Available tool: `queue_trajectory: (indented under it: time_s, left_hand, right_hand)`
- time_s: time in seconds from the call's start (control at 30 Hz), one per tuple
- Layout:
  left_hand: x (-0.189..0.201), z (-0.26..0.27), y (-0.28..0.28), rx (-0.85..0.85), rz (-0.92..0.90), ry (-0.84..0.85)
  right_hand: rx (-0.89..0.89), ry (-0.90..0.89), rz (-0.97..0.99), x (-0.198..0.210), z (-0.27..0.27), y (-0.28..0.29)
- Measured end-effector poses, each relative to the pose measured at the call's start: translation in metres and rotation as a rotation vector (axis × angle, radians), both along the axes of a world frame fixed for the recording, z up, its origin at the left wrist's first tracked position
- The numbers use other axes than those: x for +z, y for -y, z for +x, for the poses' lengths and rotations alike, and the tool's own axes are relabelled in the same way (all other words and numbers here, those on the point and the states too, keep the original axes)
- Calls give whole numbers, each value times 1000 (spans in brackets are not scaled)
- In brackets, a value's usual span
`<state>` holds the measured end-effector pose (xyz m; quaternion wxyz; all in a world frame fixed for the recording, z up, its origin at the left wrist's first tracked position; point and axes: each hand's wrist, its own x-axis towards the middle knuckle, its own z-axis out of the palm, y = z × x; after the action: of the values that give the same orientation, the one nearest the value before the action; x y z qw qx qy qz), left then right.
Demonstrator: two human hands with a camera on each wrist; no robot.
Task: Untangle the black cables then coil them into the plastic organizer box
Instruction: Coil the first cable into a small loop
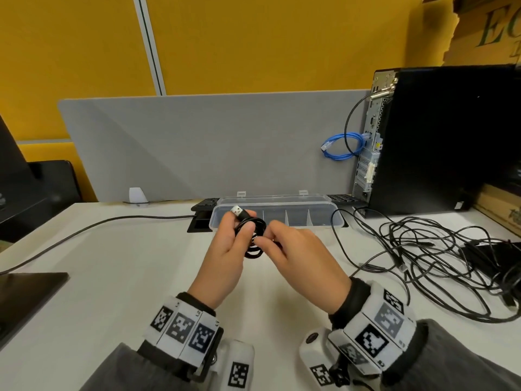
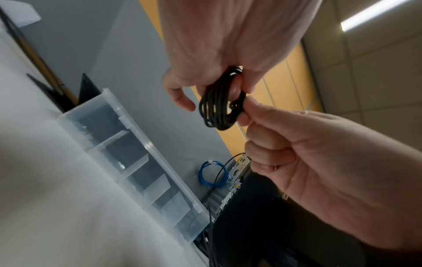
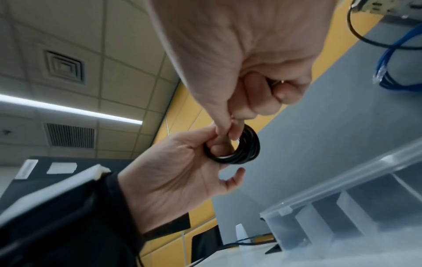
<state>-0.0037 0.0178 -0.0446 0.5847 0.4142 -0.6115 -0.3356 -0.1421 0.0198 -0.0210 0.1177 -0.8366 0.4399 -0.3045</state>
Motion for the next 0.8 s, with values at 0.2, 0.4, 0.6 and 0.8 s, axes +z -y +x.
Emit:
queue_trajectory:
  time_s: [0.2, 0.4, 0.6, 0.8]
  left_hand:
    - [5, -1, 0, 27, -29, 159]
    - [18, 2, -9, -343, 161, -222]
    - [22, -7, -19, -485, 217, -500]
    - [18, -6, -13, -372, 202, -448]
  right_hand:
    - [191, 161, 351, 16, -16, 6]
    - [107, -57, -320, 31, -45, 17]
    - [150, 347, -275, 9, -29, 27]
    - [198, 791, 276, 6, -14, 17]
